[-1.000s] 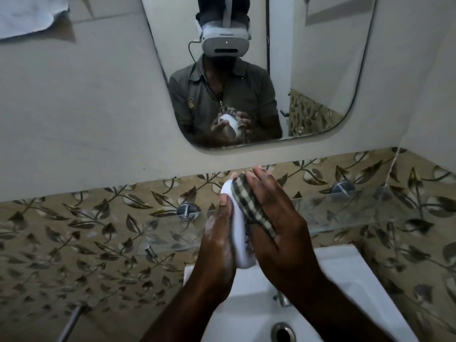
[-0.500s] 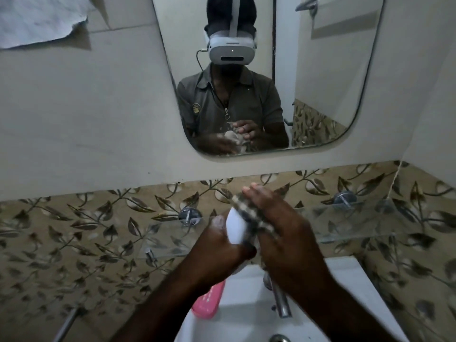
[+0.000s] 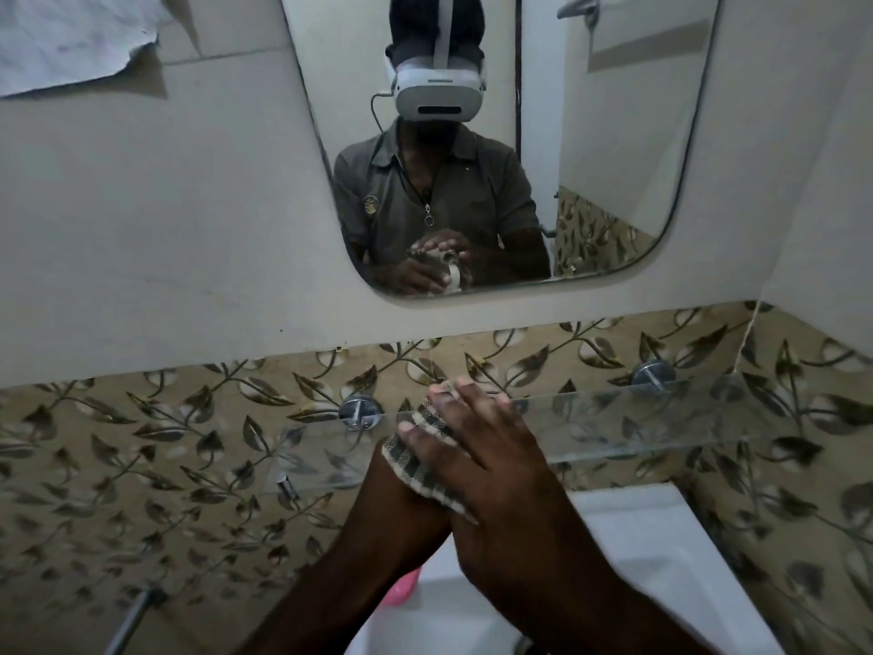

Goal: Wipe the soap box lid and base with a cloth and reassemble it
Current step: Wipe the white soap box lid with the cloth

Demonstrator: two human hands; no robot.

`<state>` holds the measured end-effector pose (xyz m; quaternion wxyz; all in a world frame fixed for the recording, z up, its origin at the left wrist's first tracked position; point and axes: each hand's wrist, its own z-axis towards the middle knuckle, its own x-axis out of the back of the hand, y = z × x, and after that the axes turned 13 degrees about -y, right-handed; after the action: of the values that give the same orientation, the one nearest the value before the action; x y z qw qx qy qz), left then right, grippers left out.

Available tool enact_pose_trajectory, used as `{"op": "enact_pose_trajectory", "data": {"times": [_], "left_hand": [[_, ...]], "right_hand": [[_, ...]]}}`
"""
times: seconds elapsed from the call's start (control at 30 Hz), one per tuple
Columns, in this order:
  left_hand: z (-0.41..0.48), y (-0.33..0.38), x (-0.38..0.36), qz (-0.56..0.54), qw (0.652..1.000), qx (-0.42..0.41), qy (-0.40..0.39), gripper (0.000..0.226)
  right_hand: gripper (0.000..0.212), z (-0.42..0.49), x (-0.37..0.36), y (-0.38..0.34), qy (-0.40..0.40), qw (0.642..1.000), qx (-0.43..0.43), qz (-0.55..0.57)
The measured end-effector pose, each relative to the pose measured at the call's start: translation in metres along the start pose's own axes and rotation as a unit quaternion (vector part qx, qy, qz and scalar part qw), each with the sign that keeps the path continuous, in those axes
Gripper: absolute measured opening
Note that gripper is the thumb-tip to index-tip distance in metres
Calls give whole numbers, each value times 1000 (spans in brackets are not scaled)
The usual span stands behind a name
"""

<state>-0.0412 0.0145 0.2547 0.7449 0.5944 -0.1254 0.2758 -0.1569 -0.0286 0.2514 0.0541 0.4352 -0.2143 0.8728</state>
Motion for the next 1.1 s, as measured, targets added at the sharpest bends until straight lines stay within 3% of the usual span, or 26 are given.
{"op": "enact_pose_trajectory", "data": {"times": [0.07,0.17,0.23,0.33,0.43,0.53,0.6,0.73,0.8,0.9,1.03,1.1], "left_hand": [[-1,2,-2,26,998,-64,10,29],[3,2,-2,33,996,-79,6,36],[2,1,-3,59,994,-95,-3,35],[-4,-5,-3,59,997,-49,4,44],[-4,0,-3,83,992,-98,-3,37],[-2,6,-2,83,990,-110,21,56],[-4,10,-1,96,988,-118,20,54],[-10,9,0,74,991,-111,32,33],[-12,6,-2,55,993,-100,36,31],[-15,8,-3,36,997,-66,31,53],[-13,1,-1,48,995,-82,18,36],[-15,1,-4,47,996,-78,21,35]], "right_hand": [[59,2,11,11,-3,997,-20,71],[64,3,20,21,26,981,-89,169],[61,0,13,8,32,988,-102,110],[59,-9,-4,-10,21,999,-41,-2],[60,-6,2,0,9,998,-40,50],[64,-2,15,15,31,985,-100,136],[61,-2,12,5,32,989,-106,94],[63,-11,-1,-16,16,999,-32,-16],[63,-9,5,-2,21,998,-35,49],[67,-8,14,11,41,980,-102,168],[65,-13,-1,-17,21,997,-74,12],[64,-14,-3,-16,-1,999,-44,4]]}}
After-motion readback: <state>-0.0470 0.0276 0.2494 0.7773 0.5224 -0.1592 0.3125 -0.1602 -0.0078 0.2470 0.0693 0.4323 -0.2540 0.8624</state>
